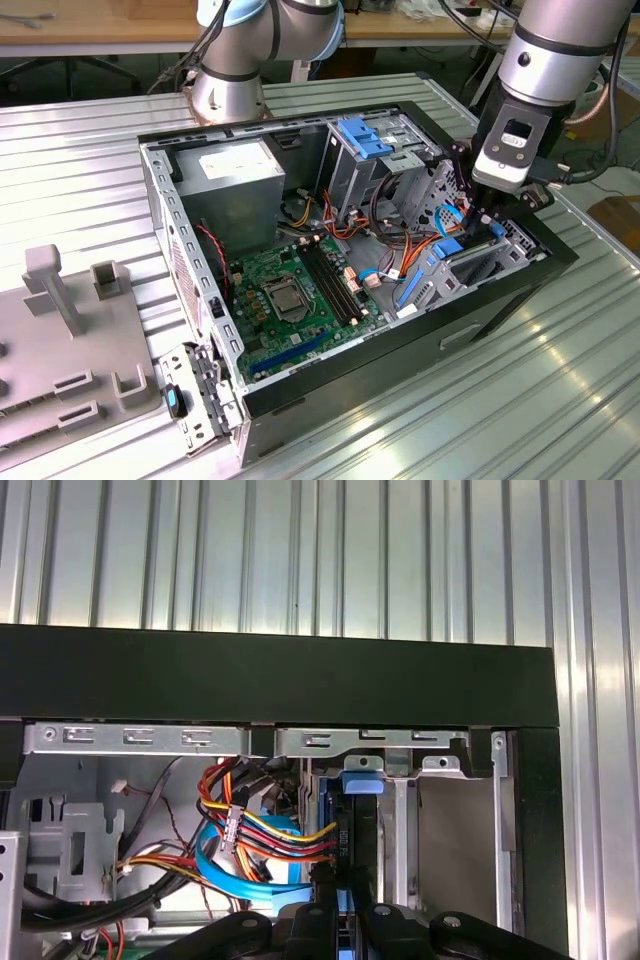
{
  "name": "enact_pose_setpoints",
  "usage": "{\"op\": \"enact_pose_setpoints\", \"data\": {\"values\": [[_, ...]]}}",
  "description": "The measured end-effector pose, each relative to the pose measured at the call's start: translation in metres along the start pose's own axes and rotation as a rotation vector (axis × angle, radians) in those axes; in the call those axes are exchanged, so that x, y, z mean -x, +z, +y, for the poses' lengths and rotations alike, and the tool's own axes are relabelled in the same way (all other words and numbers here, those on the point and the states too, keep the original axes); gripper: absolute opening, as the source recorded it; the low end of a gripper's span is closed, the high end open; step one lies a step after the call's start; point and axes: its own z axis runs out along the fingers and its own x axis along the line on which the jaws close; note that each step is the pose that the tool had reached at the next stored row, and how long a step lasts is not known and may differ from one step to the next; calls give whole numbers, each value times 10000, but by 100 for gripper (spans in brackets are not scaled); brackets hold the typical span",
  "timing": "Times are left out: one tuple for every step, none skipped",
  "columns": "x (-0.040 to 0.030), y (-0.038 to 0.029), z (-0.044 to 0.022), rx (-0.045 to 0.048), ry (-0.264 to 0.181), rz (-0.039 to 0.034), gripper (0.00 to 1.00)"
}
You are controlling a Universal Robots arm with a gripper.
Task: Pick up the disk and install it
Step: 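Insert the second disk wire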
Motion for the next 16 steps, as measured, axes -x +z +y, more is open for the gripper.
{"op": "enact_pose_setpoints", "data": {"values": [[0, 0, -2, 8, 1, 2, 16], [0, 0, -3, 10, 1, 2, 16], [0, 0, -4, 10, 1, 1, 16], [1, 2, -4, 10, 1, 0, 16], [0, 6, -5, 10, 1, 1, 16], [-1, 10, -5, 11, 1, -1, 16], [-1, 13, -5, 10, 1, -1, 16], [0, 14, -5, 10, 2, 5, 16], [0, 15, -6, 10, 3, 16, 16], [2, 15, -6, 11, 5, 32, 16], [2, 15, -6, 11, 7, 43, 16], [3, 14, -6, 11, 9, 63, 16], [3, 6, -5, 13, 15, 135, 16], [4, -1, -4, 14, 20, 190, 16], [4, -1, -4, 14, 20, 194, 16], [5, -3, -4, 13, 20, 195, 16]]}}
